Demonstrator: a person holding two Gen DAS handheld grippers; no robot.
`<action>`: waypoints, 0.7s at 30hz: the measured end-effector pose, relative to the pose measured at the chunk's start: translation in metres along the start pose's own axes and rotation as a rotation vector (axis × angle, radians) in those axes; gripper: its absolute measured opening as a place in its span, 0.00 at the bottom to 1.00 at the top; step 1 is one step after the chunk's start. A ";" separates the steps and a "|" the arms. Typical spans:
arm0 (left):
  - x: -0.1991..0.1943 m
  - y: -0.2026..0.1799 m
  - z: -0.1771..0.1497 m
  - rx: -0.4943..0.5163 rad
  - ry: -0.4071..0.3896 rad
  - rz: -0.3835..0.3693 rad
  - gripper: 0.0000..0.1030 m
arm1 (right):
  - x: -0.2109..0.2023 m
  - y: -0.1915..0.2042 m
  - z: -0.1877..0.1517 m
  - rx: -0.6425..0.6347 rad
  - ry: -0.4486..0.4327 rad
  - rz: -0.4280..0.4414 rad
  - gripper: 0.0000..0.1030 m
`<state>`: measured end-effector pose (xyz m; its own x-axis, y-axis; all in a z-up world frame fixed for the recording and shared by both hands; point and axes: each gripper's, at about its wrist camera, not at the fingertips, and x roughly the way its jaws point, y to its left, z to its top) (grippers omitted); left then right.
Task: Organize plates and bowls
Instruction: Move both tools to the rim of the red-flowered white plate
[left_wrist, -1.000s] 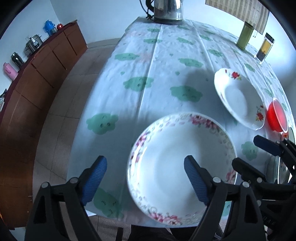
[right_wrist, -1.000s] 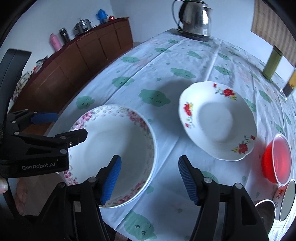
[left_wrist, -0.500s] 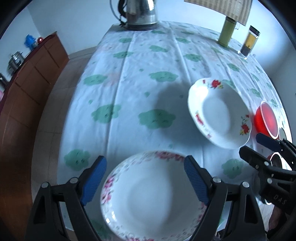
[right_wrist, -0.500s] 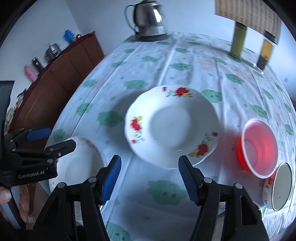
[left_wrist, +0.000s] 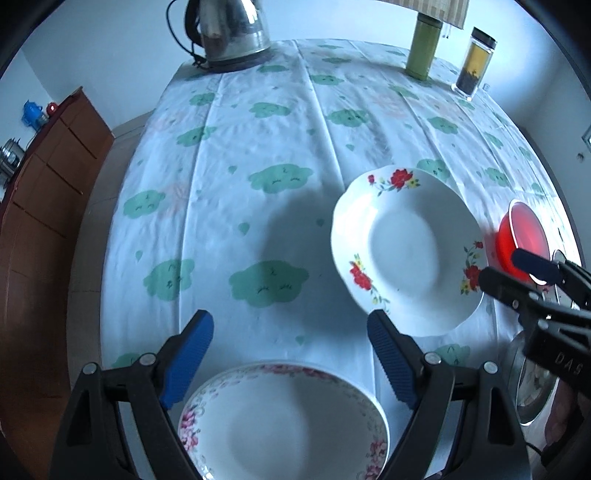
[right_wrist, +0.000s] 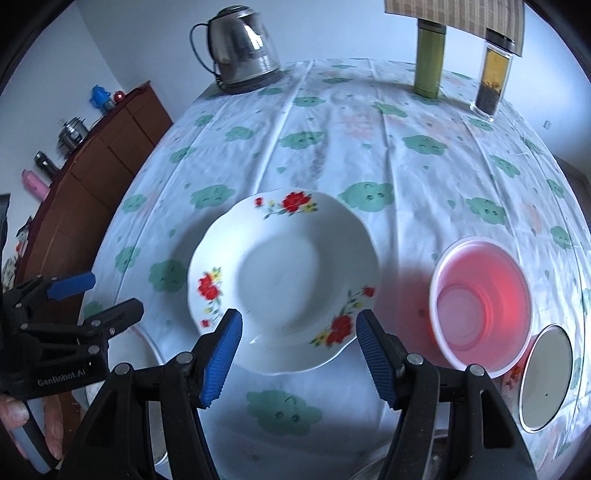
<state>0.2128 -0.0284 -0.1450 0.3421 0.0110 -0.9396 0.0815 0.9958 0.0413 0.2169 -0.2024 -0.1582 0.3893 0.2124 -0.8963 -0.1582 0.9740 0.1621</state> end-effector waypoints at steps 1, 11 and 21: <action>0.001 -0.002 0.002 0.009 -0.002 0.002 0.84 | 0.000 -0.002 0.002 0.005 0.000 0.001 0.64; 0.021 -0.014 0.023 0.015 0.031 -0.008 0.84 | 0.014 -0.030 0.028 0.052 0.035 -0.026 0.64; 0.042 -0.020 0.031 0.008 0.078 -0.011 0.84 | 0.032 -0.038 0.045 0.054 0.067 -0.020 0.64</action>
<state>0.2548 -0.0510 -0.1743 0.2671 0.0077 -0.9637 0.0920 0.9952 0.0335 0.2763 -0.2294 -0.1749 0.3304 0.1886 -0.9248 -0.1008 0.9813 0.1641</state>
